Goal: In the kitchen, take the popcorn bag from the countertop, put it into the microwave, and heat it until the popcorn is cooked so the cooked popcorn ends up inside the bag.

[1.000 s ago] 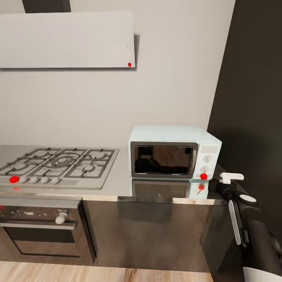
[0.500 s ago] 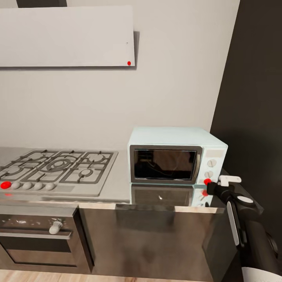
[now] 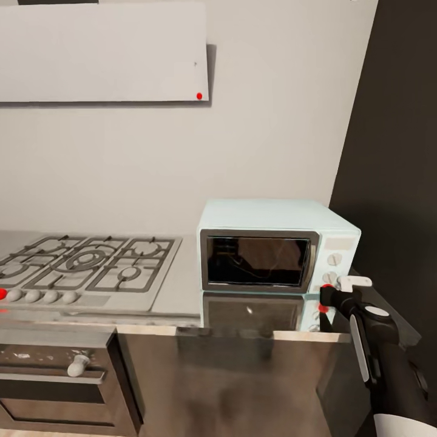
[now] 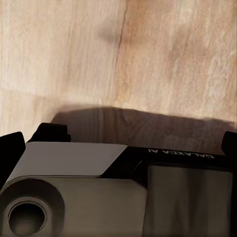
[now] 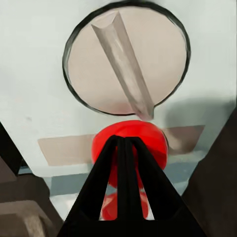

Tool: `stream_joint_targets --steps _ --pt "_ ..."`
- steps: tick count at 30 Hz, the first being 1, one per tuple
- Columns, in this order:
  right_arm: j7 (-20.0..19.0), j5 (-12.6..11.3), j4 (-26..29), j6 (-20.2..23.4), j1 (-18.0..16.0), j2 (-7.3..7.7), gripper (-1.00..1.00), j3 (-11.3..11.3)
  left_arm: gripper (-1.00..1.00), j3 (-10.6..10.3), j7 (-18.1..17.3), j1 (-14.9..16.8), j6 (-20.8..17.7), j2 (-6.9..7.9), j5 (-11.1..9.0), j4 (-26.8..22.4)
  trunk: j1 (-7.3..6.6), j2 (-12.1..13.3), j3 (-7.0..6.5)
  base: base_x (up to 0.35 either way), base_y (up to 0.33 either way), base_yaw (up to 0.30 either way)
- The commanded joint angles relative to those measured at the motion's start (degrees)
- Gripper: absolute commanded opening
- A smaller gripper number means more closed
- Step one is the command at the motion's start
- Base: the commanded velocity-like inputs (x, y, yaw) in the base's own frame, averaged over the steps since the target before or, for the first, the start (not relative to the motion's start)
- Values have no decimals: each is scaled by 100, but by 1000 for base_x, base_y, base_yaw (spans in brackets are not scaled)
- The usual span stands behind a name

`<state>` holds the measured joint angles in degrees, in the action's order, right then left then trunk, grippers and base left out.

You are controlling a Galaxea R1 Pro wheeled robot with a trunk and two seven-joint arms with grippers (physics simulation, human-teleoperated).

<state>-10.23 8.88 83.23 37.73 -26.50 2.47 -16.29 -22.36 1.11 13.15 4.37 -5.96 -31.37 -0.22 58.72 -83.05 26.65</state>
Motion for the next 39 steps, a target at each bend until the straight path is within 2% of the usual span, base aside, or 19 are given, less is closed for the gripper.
stream_joint_targets --steps 1,15,29,36,39 --pt "-50 61 -2 24 -4 -1 -100 -3 100 -49 12 4 19 -2 -44 4 1 -3 6 43 0 0" --pt "-53 61 -9 24 -4 6 -100 -6 100 -49 12 4 18 -2 -42 4 1 -3 6 45 0 0" --pt "-82 113 11 81 -4 19 -100 -6 100 -58 12 4 29 -28 -36 4 1 -3 6 -312 0 0" --pt "-131 98 600 51 46 -16 -100 -6 100 -58 12 3 29 -28 -36 4 1 -3 6 -334 0 0" --pt "-151 91 645 5 25 -23 -100 -6 100 -58 12 4 29 -28 -28 4 1 -3 6 -334 0 0"
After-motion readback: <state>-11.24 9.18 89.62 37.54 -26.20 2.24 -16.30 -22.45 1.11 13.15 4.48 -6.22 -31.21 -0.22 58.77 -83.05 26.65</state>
